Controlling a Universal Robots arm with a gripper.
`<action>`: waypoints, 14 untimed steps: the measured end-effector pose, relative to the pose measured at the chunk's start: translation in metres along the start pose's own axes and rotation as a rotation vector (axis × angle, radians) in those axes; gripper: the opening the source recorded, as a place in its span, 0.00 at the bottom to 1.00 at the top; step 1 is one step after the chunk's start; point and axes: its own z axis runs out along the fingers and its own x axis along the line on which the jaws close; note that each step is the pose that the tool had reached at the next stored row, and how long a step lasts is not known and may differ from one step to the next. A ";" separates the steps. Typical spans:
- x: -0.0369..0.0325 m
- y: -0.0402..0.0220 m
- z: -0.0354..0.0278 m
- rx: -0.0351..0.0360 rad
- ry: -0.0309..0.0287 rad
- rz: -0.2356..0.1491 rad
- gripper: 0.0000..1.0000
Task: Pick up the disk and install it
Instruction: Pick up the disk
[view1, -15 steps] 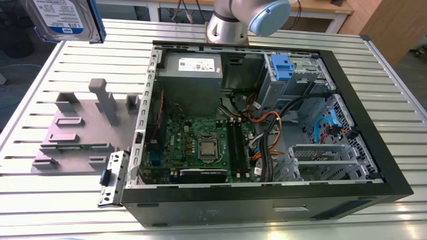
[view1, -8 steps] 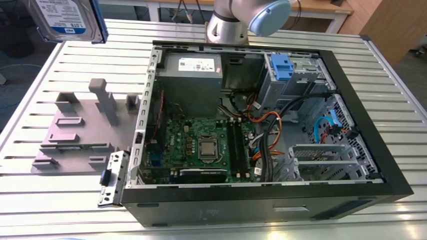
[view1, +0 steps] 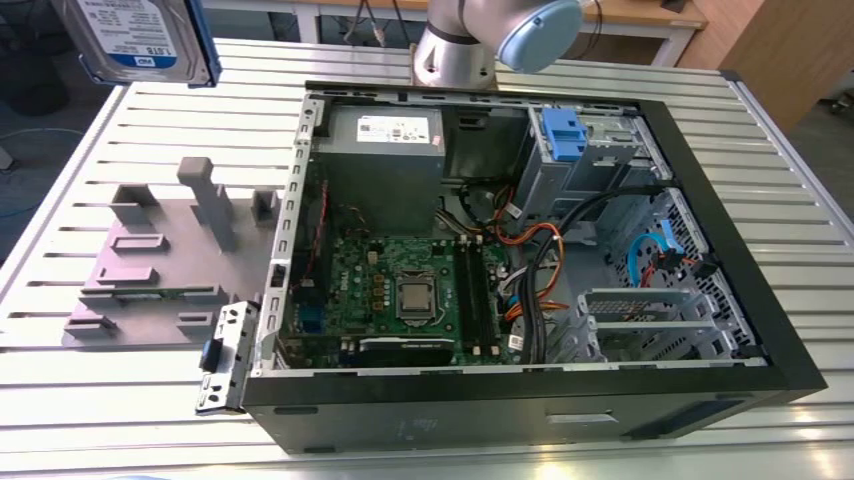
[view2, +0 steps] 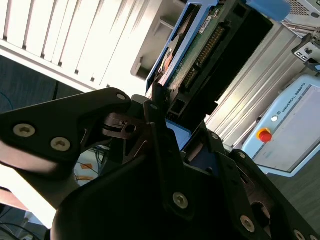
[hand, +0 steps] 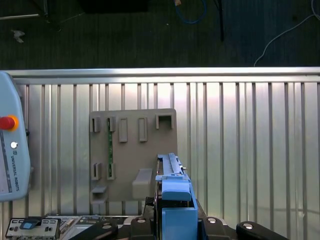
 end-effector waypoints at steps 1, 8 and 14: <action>0.0000 -0.0006 0.0000 0.0000 0.0000 0.000 0.37; -0.0001 -0.0049 0.0000 -0.0001 0.0000 0.000 0.37; -0.0002 -0.0086 -0.0001 -0.0002 0.0000 0.000 0.37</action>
